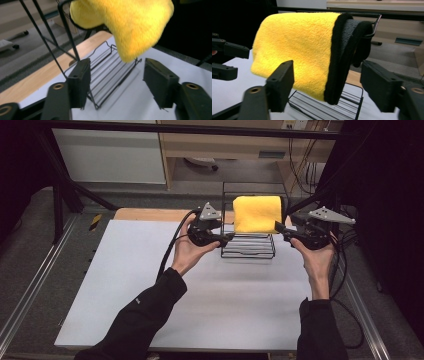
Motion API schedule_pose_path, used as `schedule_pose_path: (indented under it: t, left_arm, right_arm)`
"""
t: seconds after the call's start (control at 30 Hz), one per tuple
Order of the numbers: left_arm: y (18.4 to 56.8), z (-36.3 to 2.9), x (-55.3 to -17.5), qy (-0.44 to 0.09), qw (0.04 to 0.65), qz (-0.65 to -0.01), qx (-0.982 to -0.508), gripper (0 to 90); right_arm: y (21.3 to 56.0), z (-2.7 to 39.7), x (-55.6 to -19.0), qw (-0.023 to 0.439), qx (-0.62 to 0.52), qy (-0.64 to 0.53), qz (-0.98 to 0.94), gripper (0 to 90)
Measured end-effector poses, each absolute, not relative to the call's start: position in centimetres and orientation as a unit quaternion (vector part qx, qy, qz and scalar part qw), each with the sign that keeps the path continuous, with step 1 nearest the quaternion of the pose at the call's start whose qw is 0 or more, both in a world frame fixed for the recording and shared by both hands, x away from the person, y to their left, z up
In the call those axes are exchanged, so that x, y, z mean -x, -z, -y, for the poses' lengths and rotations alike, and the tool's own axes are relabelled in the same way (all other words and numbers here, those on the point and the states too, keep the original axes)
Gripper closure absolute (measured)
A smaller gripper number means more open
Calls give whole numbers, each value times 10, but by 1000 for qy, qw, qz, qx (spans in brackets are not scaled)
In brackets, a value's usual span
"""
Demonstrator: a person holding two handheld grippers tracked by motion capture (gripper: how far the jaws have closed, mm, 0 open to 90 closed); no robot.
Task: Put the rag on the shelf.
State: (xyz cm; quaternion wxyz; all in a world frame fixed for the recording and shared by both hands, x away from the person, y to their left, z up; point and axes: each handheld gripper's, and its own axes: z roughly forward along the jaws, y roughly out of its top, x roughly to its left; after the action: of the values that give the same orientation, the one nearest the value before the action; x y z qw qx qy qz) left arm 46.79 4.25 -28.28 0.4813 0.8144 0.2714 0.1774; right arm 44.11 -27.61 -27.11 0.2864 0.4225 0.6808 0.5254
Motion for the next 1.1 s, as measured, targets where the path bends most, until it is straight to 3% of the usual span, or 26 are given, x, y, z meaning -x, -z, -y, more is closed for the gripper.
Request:
schedule_pose_path:
  t: [0.33,0.83,1.1]
  left_arm:
    - [301,-89,-450,-157,469,-286,-820,199]
    - [345,-180,-407,-150,457,-323,-815,108]
    - [377,-224,-384,-144,450,-350,-809,85]
  right_arm:
    - [272,264,-424,265,-411,-524,-697,90]
    - [291,247,-391,237,-399,-516,-720,36]
    - [329,240,-377,204,-404,-515,-728,13]
